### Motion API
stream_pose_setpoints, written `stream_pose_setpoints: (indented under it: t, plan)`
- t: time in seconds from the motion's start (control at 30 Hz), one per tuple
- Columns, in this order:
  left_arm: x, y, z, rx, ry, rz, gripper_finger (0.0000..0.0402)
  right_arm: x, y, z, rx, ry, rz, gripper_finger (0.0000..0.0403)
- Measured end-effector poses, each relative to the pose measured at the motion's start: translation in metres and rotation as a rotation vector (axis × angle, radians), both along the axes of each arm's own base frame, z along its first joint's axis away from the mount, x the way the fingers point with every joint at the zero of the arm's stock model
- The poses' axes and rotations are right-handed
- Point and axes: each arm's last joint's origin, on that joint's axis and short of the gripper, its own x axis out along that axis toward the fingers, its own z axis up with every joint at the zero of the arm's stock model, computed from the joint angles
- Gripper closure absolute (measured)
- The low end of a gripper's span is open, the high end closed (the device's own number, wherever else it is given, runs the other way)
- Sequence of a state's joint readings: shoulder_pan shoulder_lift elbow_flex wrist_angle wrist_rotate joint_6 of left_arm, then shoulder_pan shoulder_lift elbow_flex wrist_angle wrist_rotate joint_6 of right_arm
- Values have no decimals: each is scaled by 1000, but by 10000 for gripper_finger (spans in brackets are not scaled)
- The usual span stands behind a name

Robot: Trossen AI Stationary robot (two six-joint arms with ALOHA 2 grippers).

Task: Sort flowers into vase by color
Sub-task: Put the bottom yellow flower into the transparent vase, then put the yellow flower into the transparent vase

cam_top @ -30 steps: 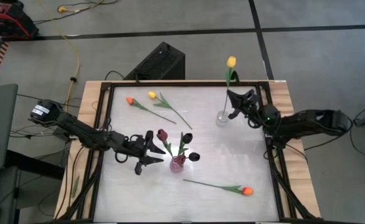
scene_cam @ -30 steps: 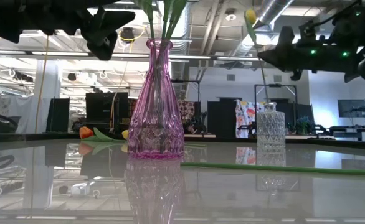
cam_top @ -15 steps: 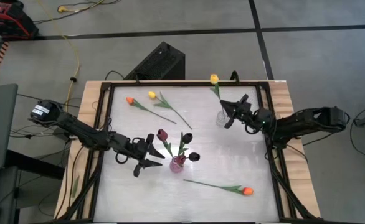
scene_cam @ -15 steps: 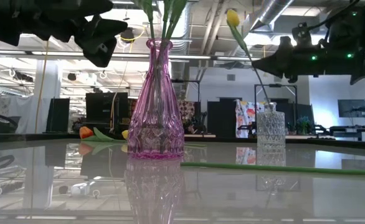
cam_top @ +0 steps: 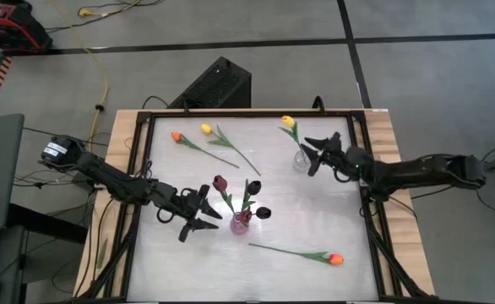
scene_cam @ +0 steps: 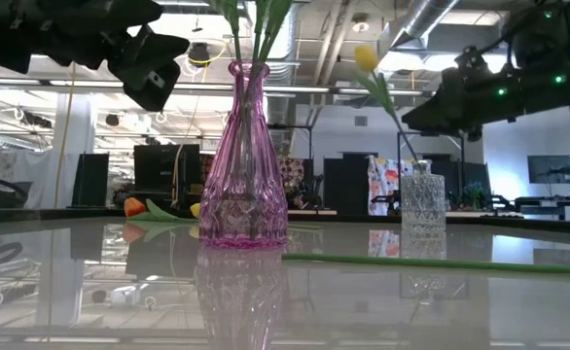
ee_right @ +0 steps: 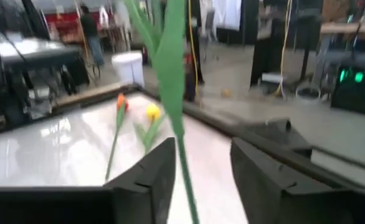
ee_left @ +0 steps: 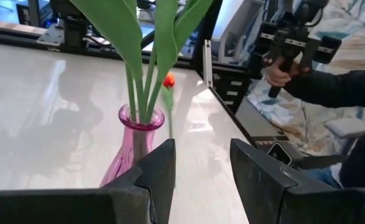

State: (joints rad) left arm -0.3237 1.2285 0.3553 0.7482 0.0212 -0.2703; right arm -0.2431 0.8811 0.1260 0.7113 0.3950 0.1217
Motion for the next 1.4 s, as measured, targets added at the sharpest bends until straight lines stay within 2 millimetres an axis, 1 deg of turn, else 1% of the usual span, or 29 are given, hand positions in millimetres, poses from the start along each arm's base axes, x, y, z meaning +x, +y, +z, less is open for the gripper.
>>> stream_pose_setpoints:
  t: [0.07,0.17,0.27,0.37,0.5,0.6,0.73,0.87,0.97,1.07,1.13,1.2,1.3,1.4]
  plan:
    - [0,0,-1,1,7,-2,260,2,2,6,24,60,12,204]
    - [0,0,-2,7,19,8,260,6,5,22,68,164,37,181]
    - [-1,1,-6,37,56,48,260,10,10,41,144,242,56,171]
    - [-2,5,-16,108,142,135,260,10,18,55,238,321,95,169]
    - [-4,15,-26,214,234,310,260,12,33,65,377,355,196,168]
    - [-2,28,-29,291,260,358,260,17,50,65,437,342,294,168]
    - [2,59,-30,367,277,400,260,24,75,57,498,380,375,168]
    - [2,104,-29,402,303,465,260,33,99,44,506,417,385,168]
    - [3,139,-20,407,356,442,260,42,115,34,479,426,383,168]
    - [11,173,-9,422,474,412,260,52,128,23,463,437,408,168]
    - [19,192,-3,469,539,373,260,59,135,15,459,440,421,168]
    - [32,210,2,530,575,325,260,66,140,7,459,440,429,168]
    - [54,230,-1,605,636,254,260,73,148,-5,455,453,441,168]
    - [77,243,-10,642,675,184,260,77,156,-15,450,465,458,168]
